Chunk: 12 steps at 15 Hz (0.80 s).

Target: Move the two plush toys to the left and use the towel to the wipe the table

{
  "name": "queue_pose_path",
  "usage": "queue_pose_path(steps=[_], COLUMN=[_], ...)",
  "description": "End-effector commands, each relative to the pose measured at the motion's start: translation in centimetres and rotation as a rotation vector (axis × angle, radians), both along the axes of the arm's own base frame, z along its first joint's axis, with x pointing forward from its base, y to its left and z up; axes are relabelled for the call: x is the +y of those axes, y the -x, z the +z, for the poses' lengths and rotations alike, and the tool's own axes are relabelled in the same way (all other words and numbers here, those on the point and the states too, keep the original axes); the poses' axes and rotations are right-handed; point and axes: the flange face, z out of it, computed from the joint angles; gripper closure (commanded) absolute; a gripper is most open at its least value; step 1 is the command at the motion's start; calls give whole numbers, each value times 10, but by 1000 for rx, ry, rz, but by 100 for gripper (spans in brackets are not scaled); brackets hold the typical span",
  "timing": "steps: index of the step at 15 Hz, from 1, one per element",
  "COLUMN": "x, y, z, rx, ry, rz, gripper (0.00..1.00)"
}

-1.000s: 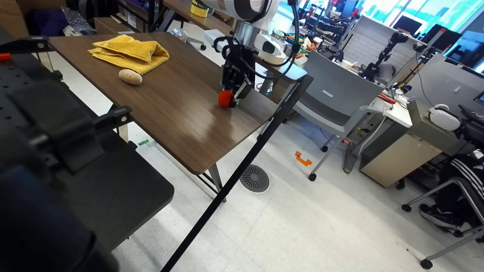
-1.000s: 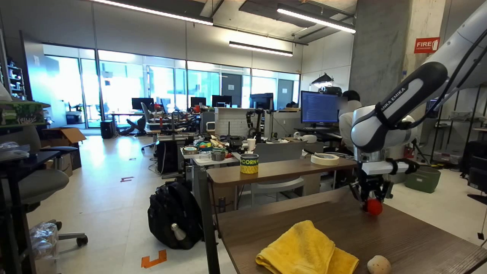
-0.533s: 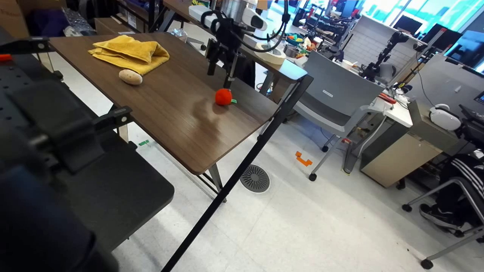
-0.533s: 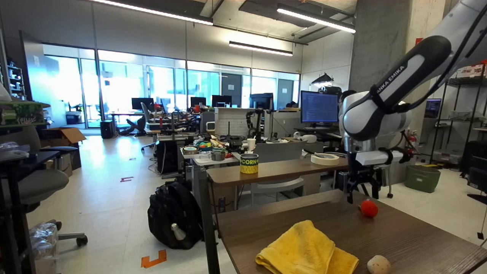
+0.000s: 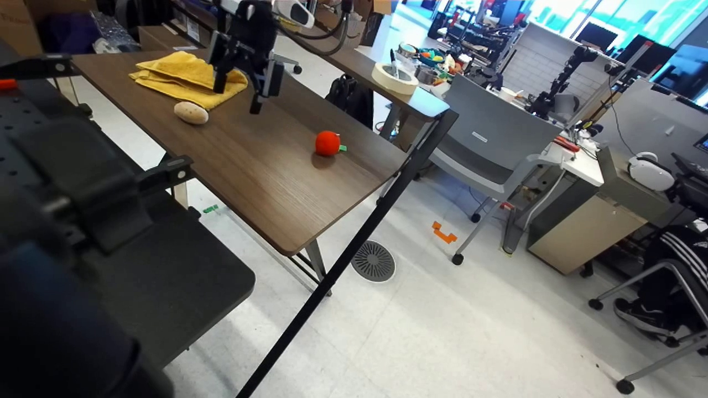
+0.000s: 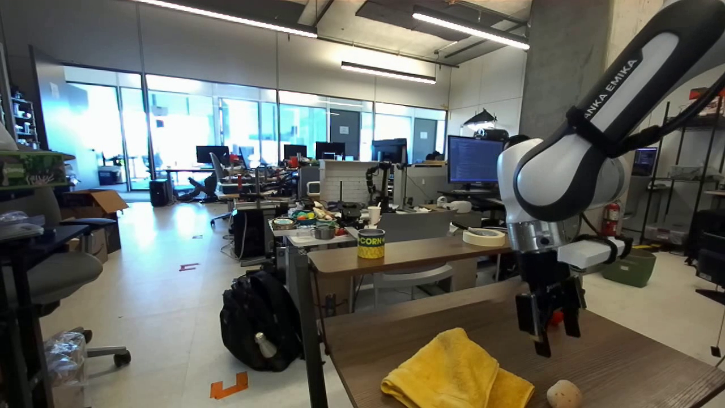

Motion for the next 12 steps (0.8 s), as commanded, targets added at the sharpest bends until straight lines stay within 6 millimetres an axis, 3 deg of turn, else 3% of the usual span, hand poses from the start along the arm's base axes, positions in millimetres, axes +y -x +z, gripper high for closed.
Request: queue_pose_path(steps=[1, 5, 6, 7, 9, 12], x=[29, 54, 59, 63, 67, 67], y=[38, 62, 67, 71, 76, 81], z=[-7, -22, -24, -26, -27, -25], rx=[26, 33, 32, 36, 38, 33], ry=[-41, -78, -86, -91, -101, -115], rz=[193, 331, 358, 381, 413, 436], gripper=[0, 0, 8, 28, 32, 55])
